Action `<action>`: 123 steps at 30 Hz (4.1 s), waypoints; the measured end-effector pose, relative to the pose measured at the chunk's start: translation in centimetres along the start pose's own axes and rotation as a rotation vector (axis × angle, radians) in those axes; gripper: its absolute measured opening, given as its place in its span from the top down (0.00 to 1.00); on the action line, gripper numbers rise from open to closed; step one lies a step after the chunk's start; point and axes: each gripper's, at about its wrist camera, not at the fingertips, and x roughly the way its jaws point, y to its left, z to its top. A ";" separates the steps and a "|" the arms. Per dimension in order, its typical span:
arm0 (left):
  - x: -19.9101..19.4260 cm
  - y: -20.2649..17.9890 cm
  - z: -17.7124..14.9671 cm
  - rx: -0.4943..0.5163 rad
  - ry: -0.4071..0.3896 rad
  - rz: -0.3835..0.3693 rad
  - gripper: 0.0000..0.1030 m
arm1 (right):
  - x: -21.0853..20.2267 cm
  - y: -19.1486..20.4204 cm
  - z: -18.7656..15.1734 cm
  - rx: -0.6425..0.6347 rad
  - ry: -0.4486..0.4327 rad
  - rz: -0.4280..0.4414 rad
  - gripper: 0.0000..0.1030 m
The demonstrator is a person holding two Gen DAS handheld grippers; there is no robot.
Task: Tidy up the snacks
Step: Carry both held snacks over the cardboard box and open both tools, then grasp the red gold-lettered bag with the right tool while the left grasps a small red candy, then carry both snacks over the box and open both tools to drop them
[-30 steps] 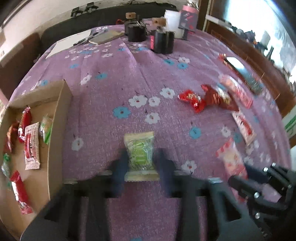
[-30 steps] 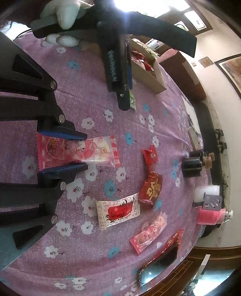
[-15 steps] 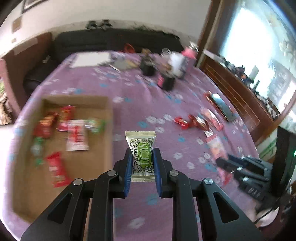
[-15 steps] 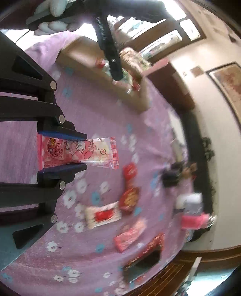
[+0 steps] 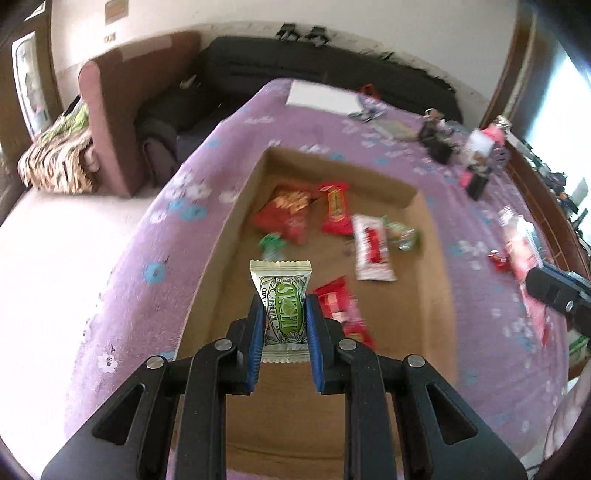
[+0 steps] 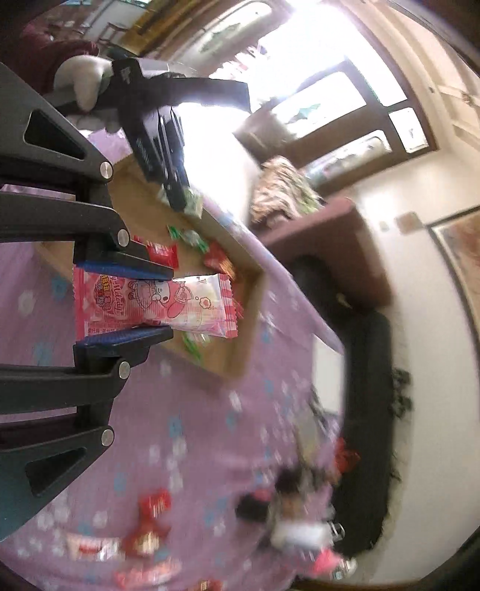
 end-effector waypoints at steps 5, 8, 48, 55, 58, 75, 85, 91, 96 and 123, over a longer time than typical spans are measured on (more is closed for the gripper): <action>2.5 1.1 -0.4 -0.021 0.051 -0.003 0.82 | 6.2 1.9 -0.6 -0.017 0.115 -0.005 0.76; 3.2 1.2 -0.6 -0.012 0.064 0.002 0.82 | 9.4 2.5 -1.2 -0.031 0.172 -0.034 0.76; -6.4 -12.6 -6.5 0.053 -0.047 -0.307 0.36 | -6.8 -25.6 -6.4 0.422 -0.093 -0.367 0.56; -6.4 -12.3 -6.7 0.051 -0.039 -0.282 0.36 | -0.6 -28.6 -3.4 0.444 -0.023 -0.379 0.56; -6.2 -12.0 -6.5 0.033 -0.035 -0.281 0.36 | 1.9 -29.4 -3.4 0.454 0.034 -0.378 0.56; -4.6 -15.2 -6.2 0.076 0.017 -0.303 0.36 | -3.0 -19.9 -9.4 0.145 0.042 -0.130 0.25; -1.8 -21.6 -1.3 0.182 0.018 -0.247 0.37 | -1.4 -20.4 -10.9 0.115 0.028 -0.152 0.67; 5.6 -27.0 1.8 0.192 0.117 -0.287 0.37 | -2.0 -21.1 -11.2 0.140 0.027 -0.175 0.67; 10.3 -30.9 2.3 0.222 0.173 -0.283 0.41 | -2.4 -21.5 -11.3 0.155 0.032 -0.192 0.67; -1.9 -14.8 -0.1 0.094 -0.059 -0.203 0.81 | -4.5 -23.6 -11.2 0.239 -0.104 -0.233 0.67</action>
